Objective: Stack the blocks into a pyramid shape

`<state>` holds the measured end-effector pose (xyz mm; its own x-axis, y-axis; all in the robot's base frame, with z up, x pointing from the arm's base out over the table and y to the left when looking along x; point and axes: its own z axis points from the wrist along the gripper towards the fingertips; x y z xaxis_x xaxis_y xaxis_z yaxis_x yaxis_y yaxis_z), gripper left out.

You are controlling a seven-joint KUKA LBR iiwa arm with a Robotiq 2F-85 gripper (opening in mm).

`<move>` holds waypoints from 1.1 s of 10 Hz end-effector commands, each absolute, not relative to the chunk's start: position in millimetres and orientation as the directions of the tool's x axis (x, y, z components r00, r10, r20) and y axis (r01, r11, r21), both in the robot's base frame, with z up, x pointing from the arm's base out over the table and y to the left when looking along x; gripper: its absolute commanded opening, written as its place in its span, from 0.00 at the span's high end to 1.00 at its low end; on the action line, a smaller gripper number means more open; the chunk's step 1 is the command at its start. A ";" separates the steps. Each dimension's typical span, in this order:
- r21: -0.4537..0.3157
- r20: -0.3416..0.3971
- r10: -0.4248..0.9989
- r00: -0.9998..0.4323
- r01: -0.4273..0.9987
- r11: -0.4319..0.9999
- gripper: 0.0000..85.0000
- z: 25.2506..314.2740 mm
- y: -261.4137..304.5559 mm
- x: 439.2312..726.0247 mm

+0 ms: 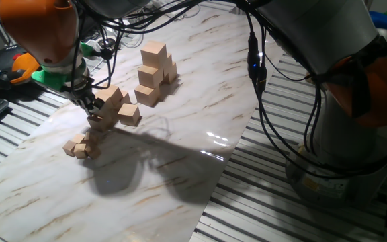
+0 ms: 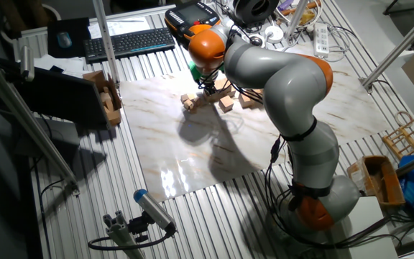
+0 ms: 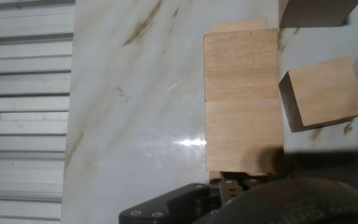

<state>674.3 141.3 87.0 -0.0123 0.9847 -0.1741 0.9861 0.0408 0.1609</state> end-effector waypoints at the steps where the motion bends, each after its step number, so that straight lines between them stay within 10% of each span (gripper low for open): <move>1: 0.159 -0.175 0.985 -0.015 0.986 0.044 1.00 86.9 141.0 674.2; 11: 0.145 -0.164 0.986 -0.034 0.988 0.058 1.00 87.1 138.2 673.3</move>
<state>673.5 138.0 87.1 -0.0335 0.9861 -0.1625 0.9878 0.0574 0.1451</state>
